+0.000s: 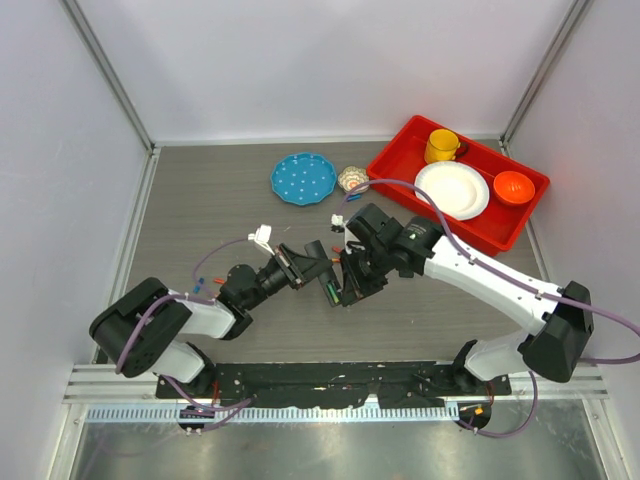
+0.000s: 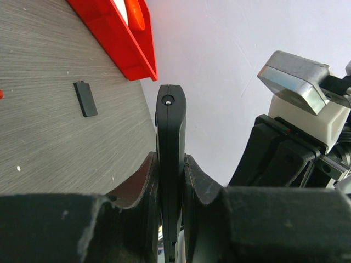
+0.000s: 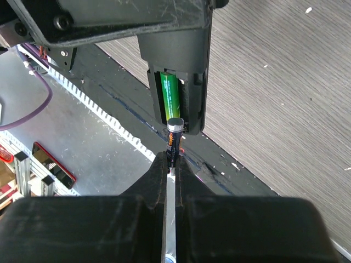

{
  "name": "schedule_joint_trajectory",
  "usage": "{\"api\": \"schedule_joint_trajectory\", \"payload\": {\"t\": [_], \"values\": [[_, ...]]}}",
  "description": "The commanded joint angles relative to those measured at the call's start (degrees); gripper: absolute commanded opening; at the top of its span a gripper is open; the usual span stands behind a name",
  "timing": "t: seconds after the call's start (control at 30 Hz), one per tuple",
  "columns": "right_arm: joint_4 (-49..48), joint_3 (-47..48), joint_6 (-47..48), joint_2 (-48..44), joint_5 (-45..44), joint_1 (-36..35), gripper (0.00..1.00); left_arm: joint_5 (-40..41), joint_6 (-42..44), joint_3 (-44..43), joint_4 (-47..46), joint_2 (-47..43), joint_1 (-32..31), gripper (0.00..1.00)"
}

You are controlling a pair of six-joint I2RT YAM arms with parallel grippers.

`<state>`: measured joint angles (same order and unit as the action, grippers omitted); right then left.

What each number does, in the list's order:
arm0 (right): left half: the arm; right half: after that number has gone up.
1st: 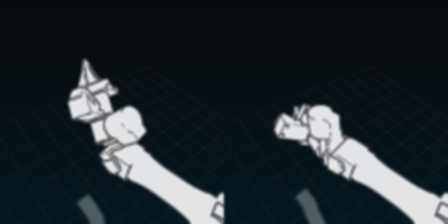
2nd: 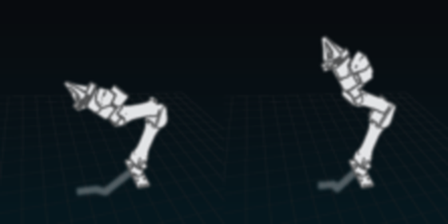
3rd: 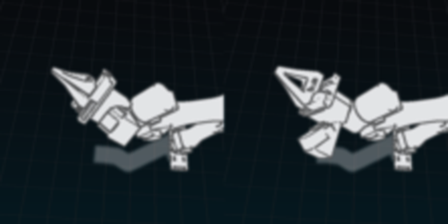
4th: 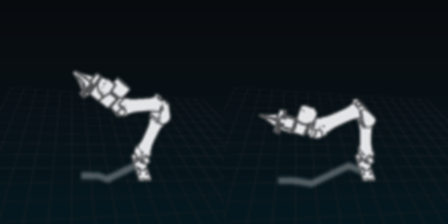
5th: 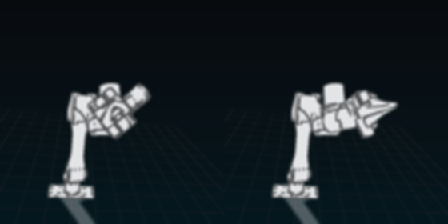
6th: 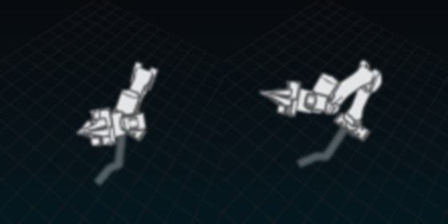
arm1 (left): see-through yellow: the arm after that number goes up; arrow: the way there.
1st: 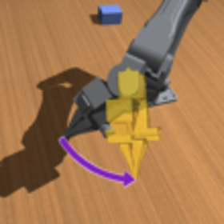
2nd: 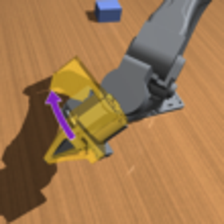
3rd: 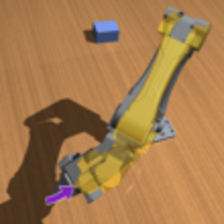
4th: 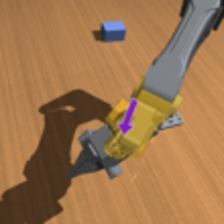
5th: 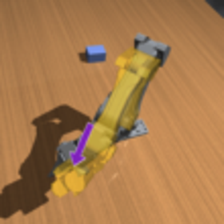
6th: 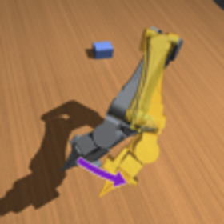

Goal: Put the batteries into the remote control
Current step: Load the battery into the remote control.

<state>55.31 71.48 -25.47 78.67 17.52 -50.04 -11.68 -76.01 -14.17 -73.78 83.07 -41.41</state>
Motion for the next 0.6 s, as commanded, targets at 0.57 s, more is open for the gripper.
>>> {"api": "schedule_joint_trajectory", "payload": {"t": [0.57], "values": [[-1.6,1.6,1.0,3.1,2.6,-0.1,0.01,0.7,0.9,0.7,-14.8,-2.7,-1.7,0.0]]}}
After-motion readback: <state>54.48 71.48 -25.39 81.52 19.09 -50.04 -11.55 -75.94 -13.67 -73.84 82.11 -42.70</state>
